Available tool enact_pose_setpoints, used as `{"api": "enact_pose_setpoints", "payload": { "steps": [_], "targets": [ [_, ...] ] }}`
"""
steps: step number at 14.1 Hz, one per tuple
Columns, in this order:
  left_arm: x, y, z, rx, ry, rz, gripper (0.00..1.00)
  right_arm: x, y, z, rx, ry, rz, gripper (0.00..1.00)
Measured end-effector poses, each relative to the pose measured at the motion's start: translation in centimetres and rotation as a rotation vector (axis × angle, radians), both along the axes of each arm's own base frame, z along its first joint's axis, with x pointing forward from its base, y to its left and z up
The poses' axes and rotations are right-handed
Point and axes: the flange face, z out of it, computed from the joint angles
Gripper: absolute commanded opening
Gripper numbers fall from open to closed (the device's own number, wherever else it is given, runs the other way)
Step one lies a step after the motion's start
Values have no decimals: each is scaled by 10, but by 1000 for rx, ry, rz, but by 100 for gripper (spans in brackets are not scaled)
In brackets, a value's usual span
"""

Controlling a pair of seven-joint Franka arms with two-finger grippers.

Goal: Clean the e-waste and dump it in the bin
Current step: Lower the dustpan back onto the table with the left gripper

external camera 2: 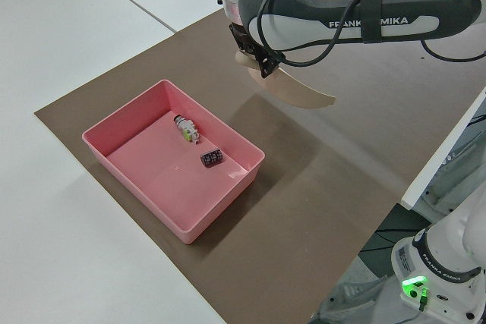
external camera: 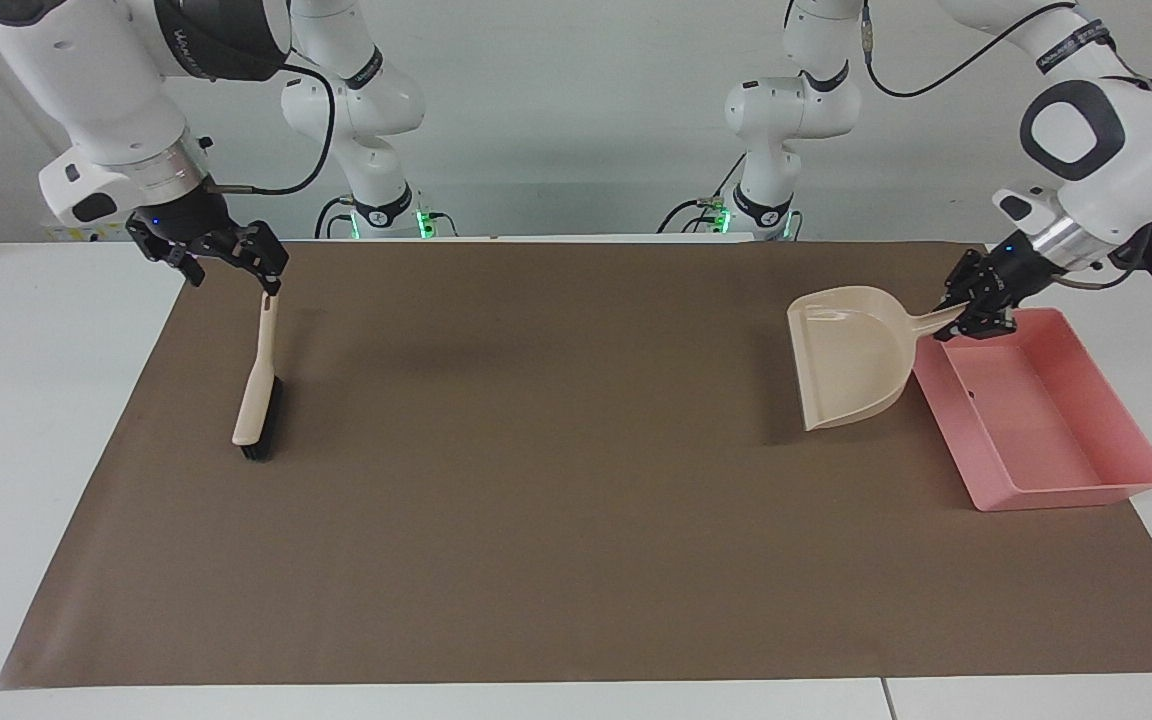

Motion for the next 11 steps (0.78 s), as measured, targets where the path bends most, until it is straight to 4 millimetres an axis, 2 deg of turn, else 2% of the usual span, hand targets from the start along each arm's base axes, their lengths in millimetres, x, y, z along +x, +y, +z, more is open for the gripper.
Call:
{"api": "enact_pose_setpoints", "payload": {
  "steps": [2,4,9,11],
  "targets": [
    [-5,-40,-23,14,-21,26,0,0,0,1,0,-5,0,99],
    [-10,-62,-39,22,-16,45,0,0,0,1,0,-5,1,99],
    [-16,-71,-70,42,-63,71,0,0,0,1,0,-3,3,99],
    [-18,-81,-82,50,-72,85,0,0,0,1,0,-2,3,99]
  ]
}}
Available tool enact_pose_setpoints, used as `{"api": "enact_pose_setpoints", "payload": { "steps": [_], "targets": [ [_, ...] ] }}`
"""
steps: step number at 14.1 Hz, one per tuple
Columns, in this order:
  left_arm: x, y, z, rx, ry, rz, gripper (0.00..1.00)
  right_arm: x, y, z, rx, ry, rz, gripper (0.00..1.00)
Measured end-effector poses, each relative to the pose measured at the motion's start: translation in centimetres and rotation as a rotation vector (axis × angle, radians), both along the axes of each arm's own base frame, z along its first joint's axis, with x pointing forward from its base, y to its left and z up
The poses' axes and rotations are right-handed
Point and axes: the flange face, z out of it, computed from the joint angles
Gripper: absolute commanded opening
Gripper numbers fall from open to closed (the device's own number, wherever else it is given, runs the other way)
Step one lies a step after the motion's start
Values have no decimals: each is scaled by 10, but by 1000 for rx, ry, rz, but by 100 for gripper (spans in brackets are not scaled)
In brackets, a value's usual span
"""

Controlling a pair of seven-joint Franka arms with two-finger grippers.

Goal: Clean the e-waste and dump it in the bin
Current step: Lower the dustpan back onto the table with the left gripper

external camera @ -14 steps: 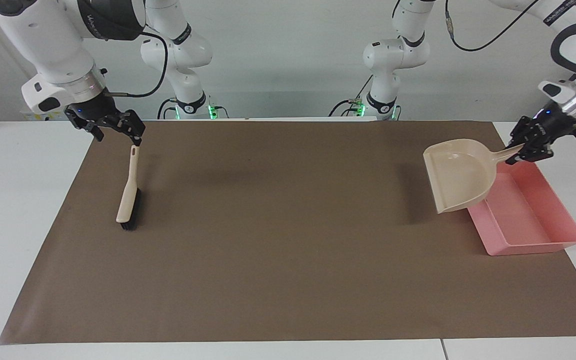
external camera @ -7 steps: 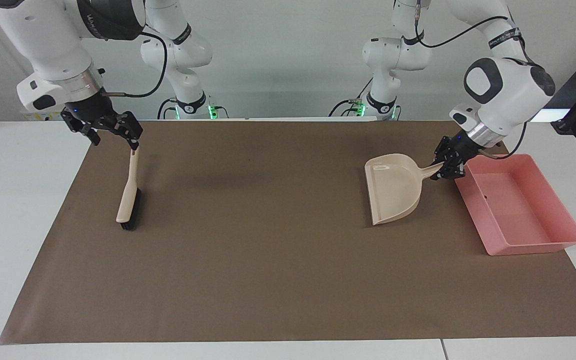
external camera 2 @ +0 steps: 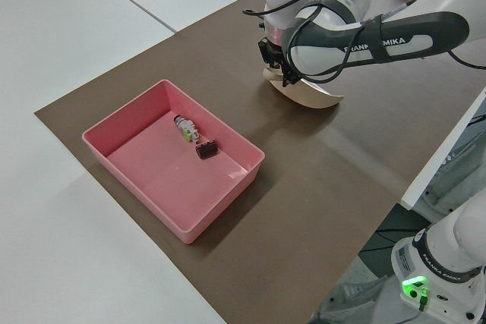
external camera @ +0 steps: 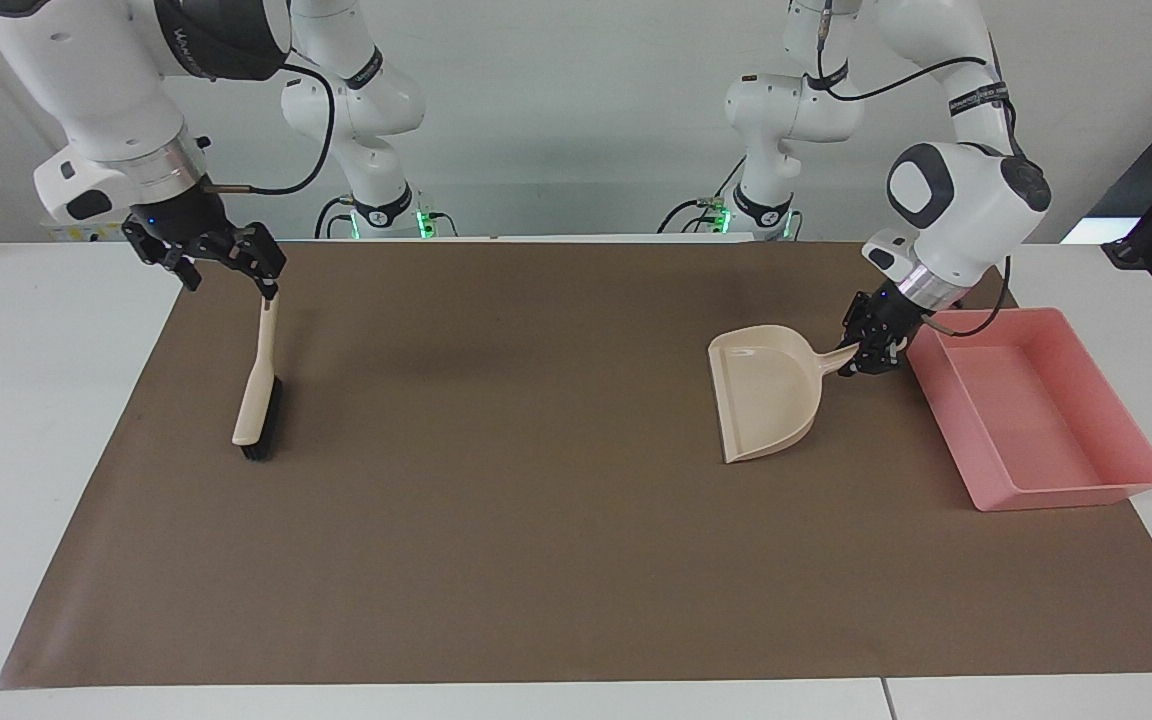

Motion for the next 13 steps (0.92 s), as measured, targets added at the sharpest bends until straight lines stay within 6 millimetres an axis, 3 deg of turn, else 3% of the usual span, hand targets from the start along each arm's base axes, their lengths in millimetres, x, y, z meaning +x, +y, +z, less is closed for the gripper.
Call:
{"api": "enact_pose_setpoints", "payload": {
  "steps": [5,8,13],
  "targets": [
    [-3,-45,-28,24,2,10,0,0,0,0,0,2,0,99],
    [-6,-68,-35,45,16,1,0,0,0,0,0,2,0,99],
    [-10,-85,-36,88,10,-10,3,-1,-2,-1,0,10,-3,99]
  ]
}}
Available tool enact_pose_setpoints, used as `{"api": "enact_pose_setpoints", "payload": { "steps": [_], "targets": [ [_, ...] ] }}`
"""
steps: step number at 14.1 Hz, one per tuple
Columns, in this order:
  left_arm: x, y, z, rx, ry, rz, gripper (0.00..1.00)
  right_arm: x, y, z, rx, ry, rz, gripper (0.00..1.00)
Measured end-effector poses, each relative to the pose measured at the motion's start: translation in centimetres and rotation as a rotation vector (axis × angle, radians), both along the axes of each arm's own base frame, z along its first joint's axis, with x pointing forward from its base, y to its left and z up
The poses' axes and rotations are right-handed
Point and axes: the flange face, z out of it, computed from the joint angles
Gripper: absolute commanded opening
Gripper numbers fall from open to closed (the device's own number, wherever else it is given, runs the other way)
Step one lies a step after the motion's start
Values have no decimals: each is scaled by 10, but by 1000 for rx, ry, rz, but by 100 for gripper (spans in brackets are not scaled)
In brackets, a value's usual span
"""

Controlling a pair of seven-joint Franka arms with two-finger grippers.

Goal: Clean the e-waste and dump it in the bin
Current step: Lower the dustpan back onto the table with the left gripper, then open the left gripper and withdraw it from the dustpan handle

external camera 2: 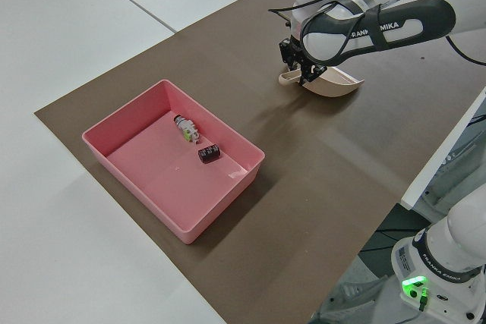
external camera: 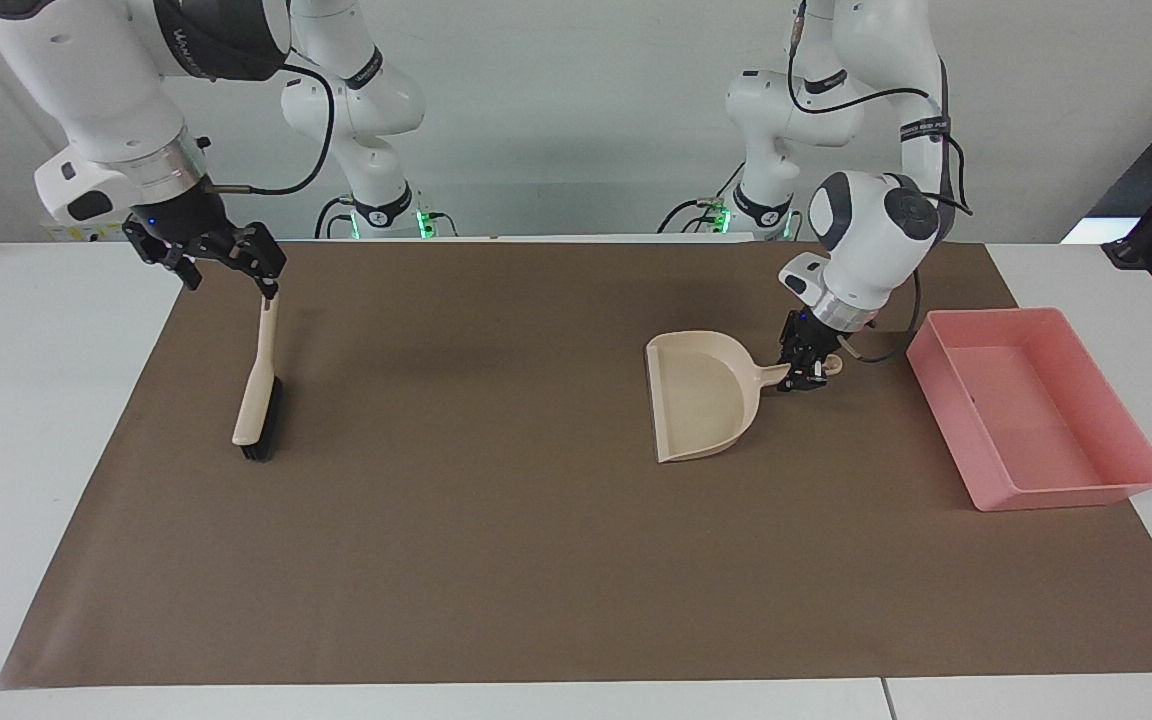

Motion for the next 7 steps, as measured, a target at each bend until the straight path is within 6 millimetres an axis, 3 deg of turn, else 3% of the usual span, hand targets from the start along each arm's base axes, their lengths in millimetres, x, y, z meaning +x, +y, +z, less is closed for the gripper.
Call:
{"api": "enact_pose_setpoints", "payload": {
  "steps": [1,2,7],
  "targets": [
    [0,0,0,1,-1,-1,14,-1,-1,-1,0,3,-1,99],
    [0,0,0,1,-2,-2,34,-2,-1,-1,1,6,-1,99],
    [1,2,4,-2,-10,4,46,-21,-2,-5,6,26,-1,99]
  ]
}}
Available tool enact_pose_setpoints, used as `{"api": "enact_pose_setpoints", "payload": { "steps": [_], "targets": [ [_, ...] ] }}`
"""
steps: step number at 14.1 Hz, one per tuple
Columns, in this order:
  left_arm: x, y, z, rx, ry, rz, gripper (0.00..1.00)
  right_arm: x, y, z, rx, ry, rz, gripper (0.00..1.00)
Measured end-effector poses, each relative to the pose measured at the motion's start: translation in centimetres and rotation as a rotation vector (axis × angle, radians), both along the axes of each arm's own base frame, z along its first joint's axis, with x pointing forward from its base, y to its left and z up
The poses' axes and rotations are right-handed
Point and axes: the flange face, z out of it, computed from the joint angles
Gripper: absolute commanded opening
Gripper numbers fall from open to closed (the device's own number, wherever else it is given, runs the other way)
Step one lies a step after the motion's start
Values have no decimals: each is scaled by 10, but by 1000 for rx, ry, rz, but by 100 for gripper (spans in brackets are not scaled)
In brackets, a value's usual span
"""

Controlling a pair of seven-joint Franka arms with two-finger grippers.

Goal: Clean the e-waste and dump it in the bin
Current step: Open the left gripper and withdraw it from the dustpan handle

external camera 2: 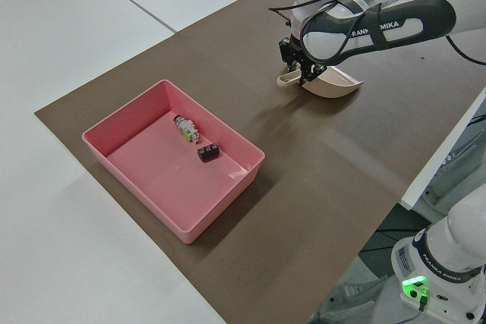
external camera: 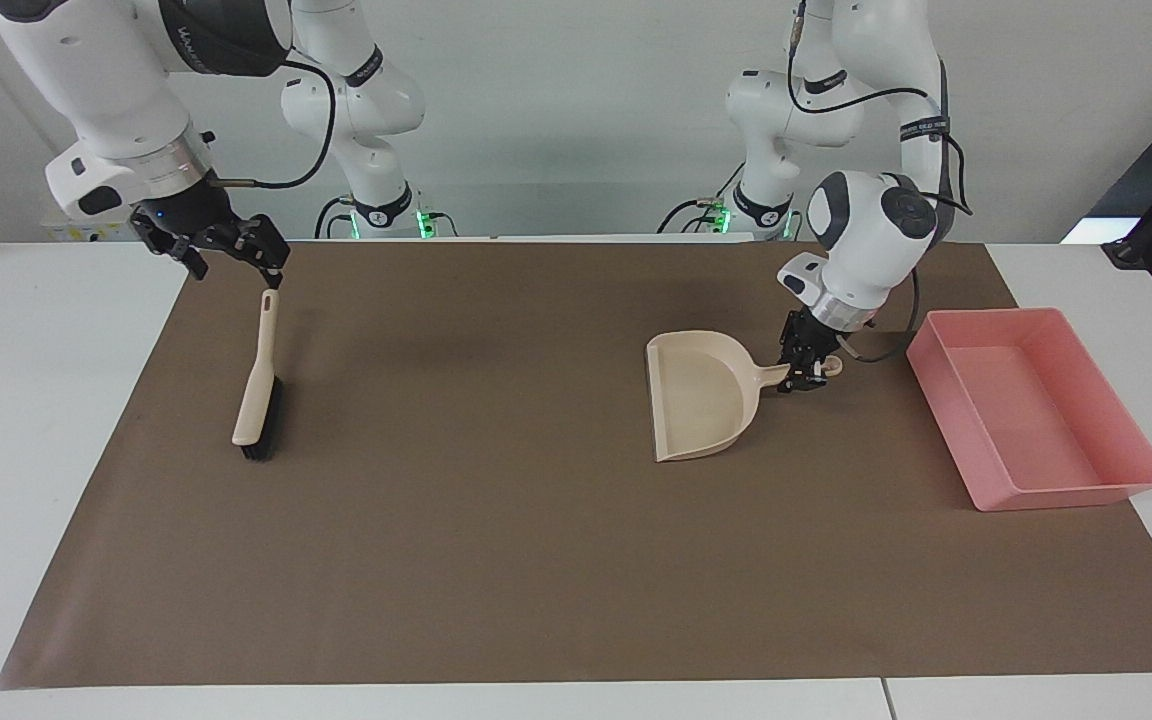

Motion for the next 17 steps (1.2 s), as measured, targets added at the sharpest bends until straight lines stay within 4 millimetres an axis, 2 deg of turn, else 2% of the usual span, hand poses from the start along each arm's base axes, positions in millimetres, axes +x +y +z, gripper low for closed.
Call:
{"api": "enact_pose_setpoints", "payload": {
  "steps": [5,7,9,12,13,15,17],
  "targets": [
    [6,26,26,-21,-45,49,52,-3,0,0,1,1,0,99],
    [12,48,40,-28,-67,91,56,-3,0,-1,1,1,0,99],
    [14,80,53,-35,-84,150,62,-3,0,-1,1,2,0,99],
    [9,128,68,-46,-88,240,83,-2,-1,0,-9,-7,11,99],
    [7,138,70,-50,-79,280,85,-2,-1,0,-21,-10,25,99],
    [4,148,70,-59,-45,399,92,-1,6,1,-33,-15,52,99],
    [4,148,70,-72,-15,561,93,-1,15,1,-36,-17,69,99]
  ]
}}
